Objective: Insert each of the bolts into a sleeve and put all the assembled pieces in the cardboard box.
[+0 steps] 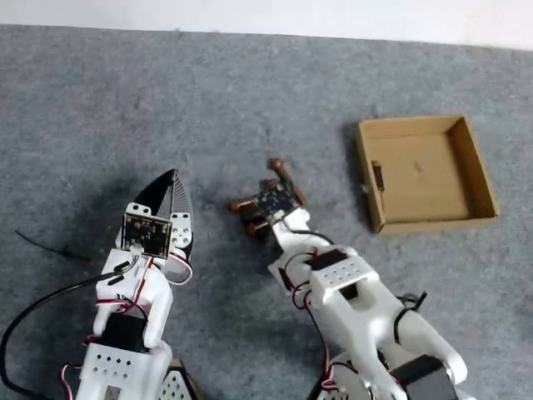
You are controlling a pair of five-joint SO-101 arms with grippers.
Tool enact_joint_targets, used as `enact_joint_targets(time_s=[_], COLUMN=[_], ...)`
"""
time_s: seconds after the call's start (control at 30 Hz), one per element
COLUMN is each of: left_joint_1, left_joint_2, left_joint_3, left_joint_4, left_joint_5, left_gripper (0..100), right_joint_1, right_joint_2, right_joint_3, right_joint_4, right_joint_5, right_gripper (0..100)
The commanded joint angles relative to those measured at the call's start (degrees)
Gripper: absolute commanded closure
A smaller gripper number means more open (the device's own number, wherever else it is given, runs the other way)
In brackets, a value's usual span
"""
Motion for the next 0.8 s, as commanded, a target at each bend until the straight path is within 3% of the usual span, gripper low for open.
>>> enact_joint_targets(time_s=[0.0, 0.47, 0.63, 0.77], left_joint_1=[-0.31, -0.31, -0.31, -0.31], left_joint_2=[-1.10, -1.10, -1.10, -1.10], left_joint_3=[1.10, 1.10, 1.10, 1.10], left_joint_4=[0.26, 0.26, 0.26, 0.26], left_joint_5=[-0.44, -0.44, -0.44, -0.44], left_gripper=[99, 99, 99, 99], right_joint_1=[-0.57, 2.24, 5.58, 5.49], right_joint_2=[4.44, 5.85, 4.00, -6.02], right_joint_3=[-2.95, -4.79, -4.53, -3.03], right_joint_4=[-1.01, -1.27, -1.27, -1.36], right_joint_5=[0.53, 0.44, 0.35, 0.26], right_gripper=[76.8, 99.4, 99.4, 99.4])
